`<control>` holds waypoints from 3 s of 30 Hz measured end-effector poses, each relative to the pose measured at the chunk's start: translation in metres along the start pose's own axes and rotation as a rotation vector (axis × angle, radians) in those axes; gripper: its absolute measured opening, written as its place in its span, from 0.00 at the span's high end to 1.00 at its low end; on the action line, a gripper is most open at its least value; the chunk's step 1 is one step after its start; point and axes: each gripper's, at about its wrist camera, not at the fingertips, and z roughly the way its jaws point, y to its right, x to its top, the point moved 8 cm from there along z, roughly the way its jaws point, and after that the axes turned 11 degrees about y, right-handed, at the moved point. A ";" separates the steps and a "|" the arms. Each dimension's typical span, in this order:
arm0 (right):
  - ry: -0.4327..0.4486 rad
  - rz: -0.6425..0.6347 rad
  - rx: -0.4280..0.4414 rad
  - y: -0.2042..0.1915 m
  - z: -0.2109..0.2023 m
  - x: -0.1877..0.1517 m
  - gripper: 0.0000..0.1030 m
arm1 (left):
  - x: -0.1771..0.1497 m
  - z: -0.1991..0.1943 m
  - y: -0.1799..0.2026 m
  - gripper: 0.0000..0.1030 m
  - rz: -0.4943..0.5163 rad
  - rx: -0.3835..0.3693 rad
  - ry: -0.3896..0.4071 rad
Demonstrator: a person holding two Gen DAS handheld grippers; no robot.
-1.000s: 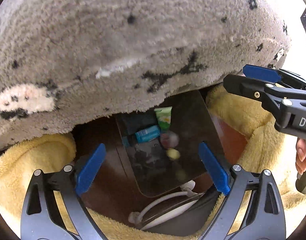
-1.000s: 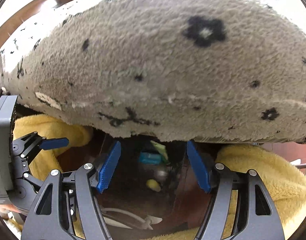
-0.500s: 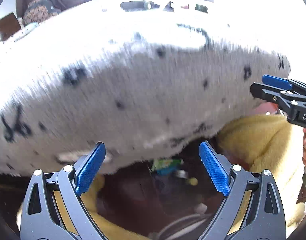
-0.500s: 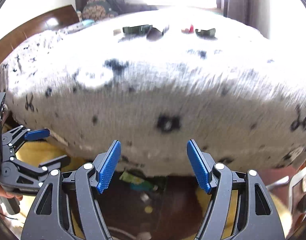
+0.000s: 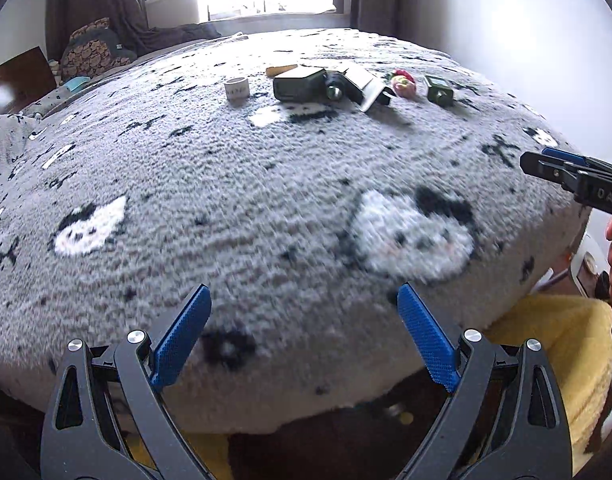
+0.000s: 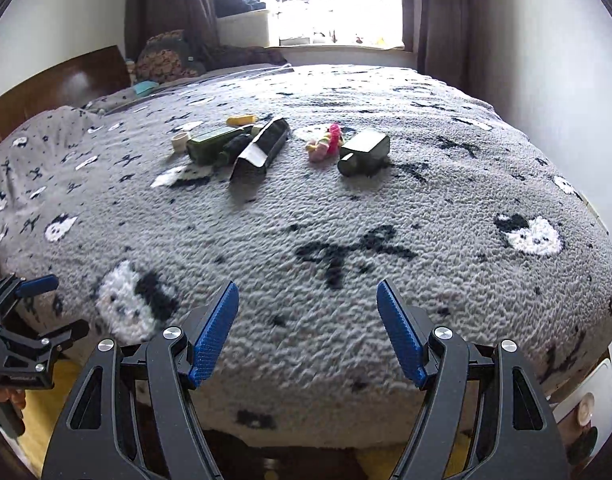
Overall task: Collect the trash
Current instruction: 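Raise both tools back over the bed toward the remaining items, then grasp the dark green bottle with the right tool while the left tool grasps the black box, then carry the green bottle and black box down toward the bin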
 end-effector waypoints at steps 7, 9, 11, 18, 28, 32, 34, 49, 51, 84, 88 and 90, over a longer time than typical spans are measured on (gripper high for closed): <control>-0.033 0.061 -0.062 0.027 0.072 0.032 0.30 | 0.030 0.040 -0.011 0.14 -0.037 0.005 0.003; -0.041 0.108 -0.065 0.035 0.092 0.043 0.30 | 0.042 0.050 -0.010 0.14 -0.038 0.004 0.009; -0.044 0.122 -0.098 0.044 0.112 0.056 0.30 | 0.052 0.058 -0.008 0.14 -0.034 -0.002 0.011; -0.101 0.148 -0.164 0.060 0.162 0.076 0.38 | 0.069 0.082 0.008 0.14 -0.014 -0.024 0.004; -0.155 0.141 -0.172 0.075 0.187 0.081 0.49 | 0.111 0.116 0.057 0.14 0.025 -0.084 0.010; -0.145 0.136 -0.142 0.082 0.175 0.078 0.52 | 0.137 0.138 0.074 0.19 0.003 -0.115 -0.003; -0.137 0.132 -0.138 0.086 0.167 0.076 0.52 | 0.147 0.153 0.078 0.28 -0.004 -0.116 -0.016; -0.071 0.063 -0.088 0.093 0.103 0.051 0.53 | 0.155 0.197 0.085 0.80 0.024 -0.042 -0.083; -0.061 0.053 -0.079 0.087 0.094 0.049 0.53 | 0.152 0.188 0.087 0.82 0.036 -0.054 -0.078; 0.047 -0.092 0.050 -0.026 -0.039 -0.011 0.54 | 0.026 -0.025 0.051 0.84 0.008 -0.092 0.113; 0.041 -0.081 0.073 -0.031 -0.048 -0.022 0.54 | 0.013 -0.040 0.050 0.84 0.001 -0.091 0.118; 0.037 -0.081 0.082 -0.035 -0.052 -0.029 0.54 | 0.006 -0.047 0.051 0.84 0.009 -0.094 0.119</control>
